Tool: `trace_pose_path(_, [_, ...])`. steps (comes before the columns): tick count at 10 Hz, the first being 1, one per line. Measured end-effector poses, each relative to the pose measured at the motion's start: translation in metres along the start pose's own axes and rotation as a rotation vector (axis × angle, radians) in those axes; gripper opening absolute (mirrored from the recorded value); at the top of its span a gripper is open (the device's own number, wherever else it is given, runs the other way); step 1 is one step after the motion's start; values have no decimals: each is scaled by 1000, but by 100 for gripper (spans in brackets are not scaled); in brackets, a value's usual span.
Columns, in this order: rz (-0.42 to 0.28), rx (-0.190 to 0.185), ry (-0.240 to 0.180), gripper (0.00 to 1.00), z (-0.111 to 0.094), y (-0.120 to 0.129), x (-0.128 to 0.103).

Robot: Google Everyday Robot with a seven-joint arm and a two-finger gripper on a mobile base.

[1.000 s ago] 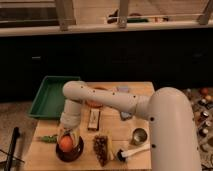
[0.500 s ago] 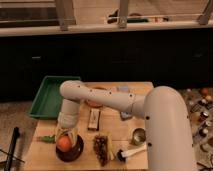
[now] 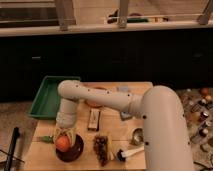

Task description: Place apple in purple bowl

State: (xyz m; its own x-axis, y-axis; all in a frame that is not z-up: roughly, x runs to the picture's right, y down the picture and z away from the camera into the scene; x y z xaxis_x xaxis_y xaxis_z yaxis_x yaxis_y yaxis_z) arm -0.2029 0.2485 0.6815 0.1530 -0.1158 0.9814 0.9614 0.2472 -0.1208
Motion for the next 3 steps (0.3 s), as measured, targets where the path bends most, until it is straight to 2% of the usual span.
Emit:
trace_pose_path(1, [-4, -2, -3, 7, 1, -2, -1])
trace_pose_path(3, [6, -2, 3, 26, -1, 1, -1])
